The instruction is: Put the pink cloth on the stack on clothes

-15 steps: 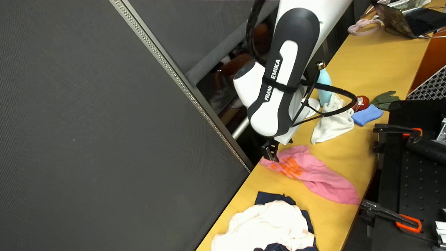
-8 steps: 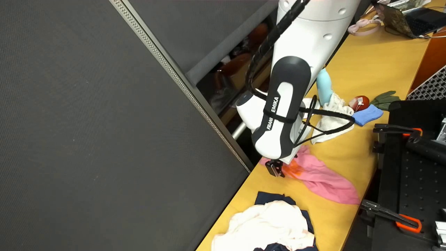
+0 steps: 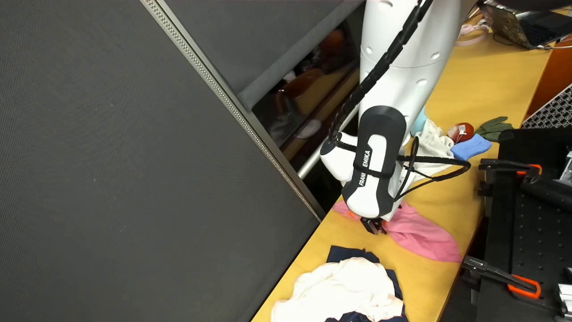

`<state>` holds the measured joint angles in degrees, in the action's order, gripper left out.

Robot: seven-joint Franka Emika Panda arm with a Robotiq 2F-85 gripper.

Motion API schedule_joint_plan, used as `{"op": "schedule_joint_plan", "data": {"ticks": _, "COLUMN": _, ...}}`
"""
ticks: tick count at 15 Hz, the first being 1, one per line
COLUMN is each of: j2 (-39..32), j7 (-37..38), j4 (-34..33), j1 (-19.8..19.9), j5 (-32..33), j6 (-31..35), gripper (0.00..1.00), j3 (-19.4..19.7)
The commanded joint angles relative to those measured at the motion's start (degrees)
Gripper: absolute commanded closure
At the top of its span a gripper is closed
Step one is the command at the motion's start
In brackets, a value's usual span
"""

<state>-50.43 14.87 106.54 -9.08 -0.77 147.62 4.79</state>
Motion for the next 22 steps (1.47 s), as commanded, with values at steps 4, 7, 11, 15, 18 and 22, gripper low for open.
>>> {"op": "schedule_joint_plan", "data": {"ticks": 4, "j2": -3.48, "j7": 0.22, "j4": -0.37, "j1": -0.16, "j5": 0.99, "j6": -0.74, "gripper": 0.00, "j3": 1.13}}
{"op": "schedule_joint_plan", "data": {"ticks": 7, "j2": -4.90, "j7": 0.05, "j4": -1.28, "j1": -0.06, "j5": 0.76, "j6": -0.77, "gripper": 0.00, "j3": 0.80}}
{"op": "schedule_joint_plan", "data": {"ticks": 11, "j2": -5.95, "j7": -0.31, "j4": -2.85, "j1": 0.05, "j5": 0.62, "j6": -1.72, "gripper": 0.24, "j3": 0.34}}
{"op": "schedule_joint_plan", "data": {"ticks": 15, "j2": -6.40, "j7": -0.57, "j4": -4.33, "j1": 0.26, "j5": 0.43, "j6": -2.54, "gripper": 0.51, "j3": -0.19}}
{"op": "schedule_joint_plan", "data": {"ticks": 18, "j2": -6.37, "j7": -0.92, "j4": -5.17, "j1": 0.73, "j5": 0.13, "j6": -3.08, "gripper": 0.73, "j3": -0.70}}
{"op": "schedule_joint_plan", "data": {"ticks": 22, "j2": -6.27, "j7": -1.33, "j4": -6.50, "j1": 1.48, "j5": -0.38, "j6": -5.02, "gripper": 1.00, "j3": -1.45}}
